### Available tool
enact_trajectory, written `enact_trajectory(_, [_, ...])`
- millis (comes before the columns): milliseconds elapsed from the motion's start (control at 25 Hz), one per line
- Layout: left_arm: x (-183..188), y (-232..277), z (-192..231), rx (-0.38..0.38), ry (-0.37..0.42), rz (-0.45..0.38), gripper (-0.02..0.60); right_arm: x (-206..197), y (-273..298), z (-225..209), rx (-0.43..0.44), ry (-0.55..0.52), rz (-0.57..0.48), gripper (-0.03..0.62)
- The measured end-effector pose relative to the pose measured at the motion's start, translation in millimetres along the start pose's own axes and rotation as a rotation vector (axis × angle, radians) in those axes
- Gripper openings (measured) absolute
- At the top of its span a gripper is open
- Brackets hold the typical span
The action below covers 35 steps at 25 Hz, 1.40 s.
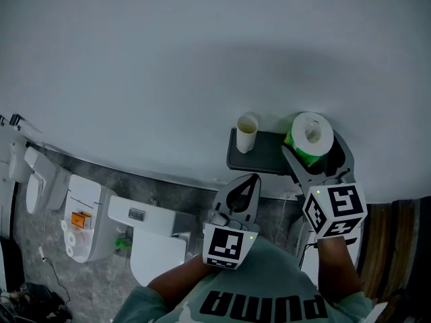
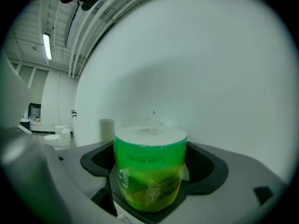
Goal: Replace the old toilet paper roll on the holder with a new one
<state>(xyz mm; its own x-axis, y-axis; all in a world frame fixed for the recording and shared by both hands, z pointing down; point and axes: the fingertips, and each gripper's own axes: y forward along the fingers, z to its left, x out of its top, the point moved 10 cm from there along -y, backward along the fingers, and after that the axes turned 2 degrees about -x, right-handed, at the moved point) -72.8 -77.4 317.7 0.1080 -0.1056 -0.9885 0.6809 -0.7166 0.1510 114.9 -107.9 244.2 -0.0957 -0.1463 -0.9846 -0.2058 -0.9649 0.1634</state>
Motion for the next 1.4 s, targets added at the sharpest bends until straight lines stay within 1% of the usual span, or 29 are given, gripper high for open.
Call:
enact_trajectory(320, [-1,3,-2,-0.016,0.002,0.007,0.005,-3,-2,1,-0.006,0.007,-0.029,0.434])
enact_trajectory(560, [-7,9,-5,-0.019,0.006,0.020,0.005,-6,-7,-4,-0.004,0.039,-0.082,0.433])
enact_trajectory(800, [-3,12,-16,-0.031,0.015,0.028,0.005,6,-28,-16,0.005,0.101,-0.133,0.433])
enact_trajectory(1080, [-3,21,-39,-0.066,0.027,0.039,0.005,4,-54,-41,-0.031,0.150,-0.160,0.433])
enact_trajectory(1400, [-6,36,-72,-0.113,0.033,0.046,0.005,-8,-86,-74,-0.095,0.189,-0.160,0.433])
